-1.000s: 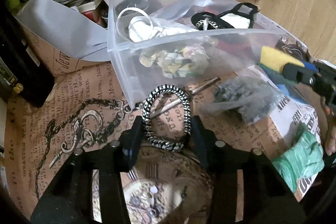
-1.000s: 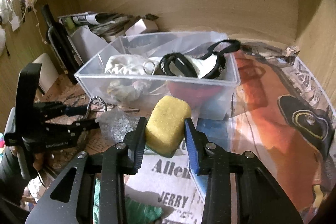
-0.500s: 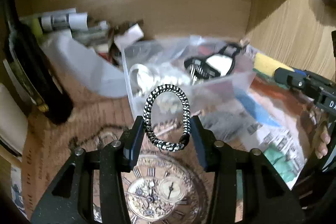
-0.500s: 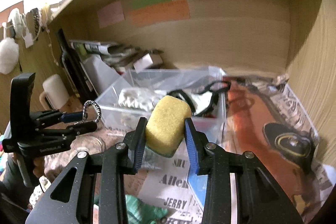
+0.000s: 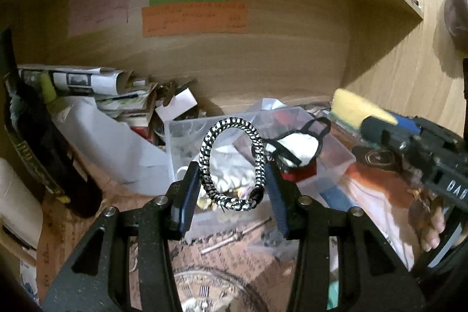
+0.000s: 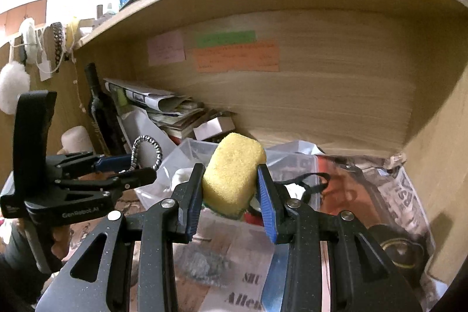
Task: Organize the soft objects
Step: 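Drop the bracelet into the clear box while the right gripper releases the sponge into it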
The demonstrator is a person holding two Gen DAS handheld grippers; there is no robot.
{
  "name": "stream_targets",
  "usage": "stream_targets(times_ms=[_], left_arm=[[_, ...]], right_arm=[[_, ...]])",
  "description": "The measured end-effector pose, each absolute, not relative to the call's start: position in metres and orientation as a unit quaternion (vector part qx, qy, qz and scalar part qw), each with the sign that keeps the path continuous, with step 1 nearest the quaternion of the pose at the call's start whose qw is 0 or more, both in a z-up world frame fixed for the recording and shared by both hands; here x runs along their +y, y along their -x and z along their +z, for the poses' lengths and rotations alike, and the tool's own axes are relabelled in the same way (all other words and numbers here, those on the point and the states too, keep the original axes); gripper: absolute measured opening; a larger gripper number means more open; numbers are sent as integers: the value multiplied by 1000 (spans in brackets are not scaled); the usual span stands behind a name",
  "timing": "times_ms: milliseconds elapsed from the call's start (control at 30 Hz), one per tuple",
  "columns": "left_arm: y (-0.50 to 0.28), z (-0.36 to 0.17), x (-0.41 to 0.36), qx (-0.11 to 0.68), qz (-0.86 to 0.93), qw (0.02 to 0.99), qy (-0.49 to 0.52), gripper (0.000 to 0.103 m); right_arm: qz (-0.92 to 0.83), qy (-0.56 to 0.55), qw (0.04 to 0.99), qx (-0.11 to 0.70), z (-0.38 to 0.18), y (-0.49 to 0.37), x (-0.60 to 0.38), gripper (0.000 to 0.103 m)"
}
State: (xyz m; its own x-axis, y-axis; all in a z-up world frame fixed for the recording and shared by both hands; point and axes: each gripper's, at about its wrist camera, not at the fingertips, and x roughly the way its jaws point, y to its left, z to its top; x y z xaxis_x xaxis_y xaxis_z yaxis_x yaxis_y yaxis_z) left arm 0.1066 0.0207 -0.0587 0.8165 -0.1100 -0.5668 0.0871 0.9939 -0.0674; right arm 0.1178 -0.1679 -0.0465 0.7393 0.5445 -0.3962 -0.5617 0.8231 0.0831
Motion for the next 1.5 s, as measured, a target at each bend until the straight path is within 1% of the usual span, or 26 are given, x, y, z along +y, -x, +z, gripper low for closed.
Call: stream_targets(times_ms=[300, 667, 733, 767, 833, 867, 900, 933, 1100, 1367, 1433, 1500], left_arm=[[-144, -66, 20, 314, -46, 948, 26, 44], [-184, -103, 16, 374, -48, 926, 20, 45], [-189, -109, 17, 385, -49, 921, 24, 48], [-191, -110, 17, 388, -49, 920, 25, 52], [-192, -113, 18, 392, -48, 918, 28, 56], [-193, -113, 18, 394, -48, 918, 29, 57], [-191, -113, 18, 394, -48, 917, 30, 59], [-191, -112, 18, 394, -48, 917, 31, 60], [-187, -108, 23, 388, -44, 920, 40, 70], [-165, -83, 29, 351, -42, 934, 46, 71], [-153, -73, 29, 336, -42, 940, 45, 73], [-141, -63, 29, 318, -41, 946, 42, 80]], right_arm=[[293, 47, 919, 259, -71, -160, -143, 32], [283, 68, 903, 315, -103, -187, -132, 33], [280, 71, 903, 318, -105, -189, -132, 33], [280, 72, 902, 320, -106, -189, -133, 33], [279, 73, 901, 324, -107, -190, -133, 35], [278, 73, 901, 326, -108, -191, -133, 38], [278, 73, 900, 327, -108, -191, -133, 45], [277, 72, 900, 328, -108, -192, -131, 48], [272, 65, 905, 322, -104, -190, -136, 60], [273, 56, 915, 291, -83, -171, -146, 62], [275, 54, 919, 279, -76, -163, -149, 64], [277, 51, 922, 265, -68, -152, -152, 67]])
